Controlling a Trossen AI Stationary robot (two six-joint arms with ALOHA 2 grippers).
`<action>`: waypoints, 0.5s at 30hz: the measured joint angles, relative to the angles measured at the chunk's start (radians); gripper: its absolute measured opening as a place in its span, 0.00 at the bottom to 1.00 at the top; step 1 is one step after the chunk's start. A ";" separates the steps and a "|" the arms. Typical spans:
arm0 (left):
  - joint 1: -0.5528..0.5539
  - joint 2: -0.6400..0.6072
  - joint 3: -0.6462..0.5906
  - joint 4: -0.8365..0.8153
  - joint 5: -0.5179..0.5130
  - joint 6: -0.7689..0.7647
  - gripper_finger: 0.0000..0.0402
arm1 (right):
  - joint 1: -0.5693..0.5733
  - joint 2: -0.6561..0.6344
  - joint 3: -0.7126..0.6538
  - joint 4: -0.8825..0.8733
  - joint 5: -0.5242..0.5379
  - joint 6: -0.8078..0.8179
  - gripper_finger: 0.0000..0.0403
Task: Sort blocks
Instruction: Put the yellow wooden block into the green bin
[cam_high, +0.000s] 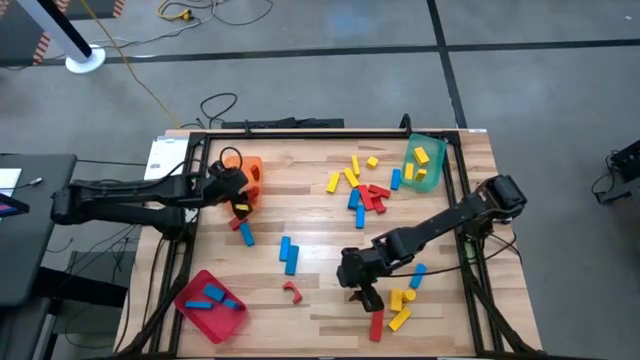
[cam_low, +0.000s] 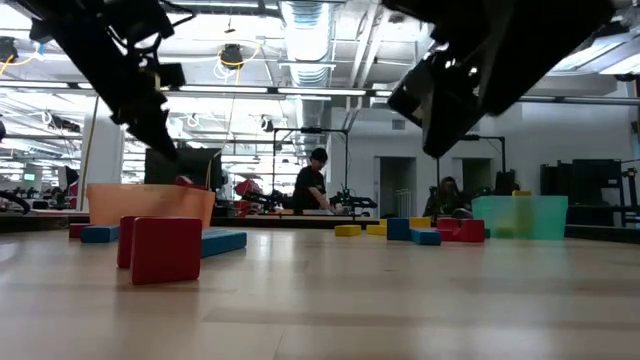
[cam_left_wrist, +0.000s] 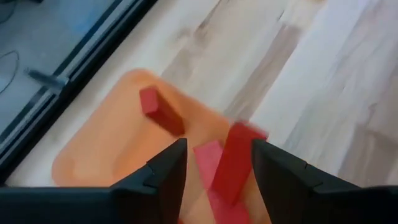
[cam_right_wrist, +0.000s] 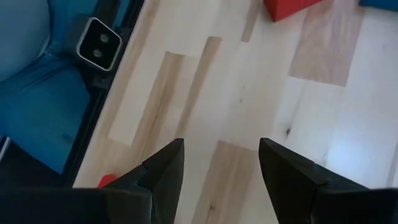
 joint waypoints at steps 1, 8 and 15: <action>-0.003 -0.002 0.008 0.006 0.012 0.003 0.44 | 0.002 -0.008 0.000 -0.002 0.000 0.000 0.56; -0.073 -0.001 0.042 0.088 0.109 0.026 0.45 | 0.027 -0.082 0.000 -0.037 0.000 0.001 0.56; -0.194 0.009 0.043 0.228 0.252 0.067 0.45 | 0.072 -0.136 0.001 -0.199 0.006 0.069 0.56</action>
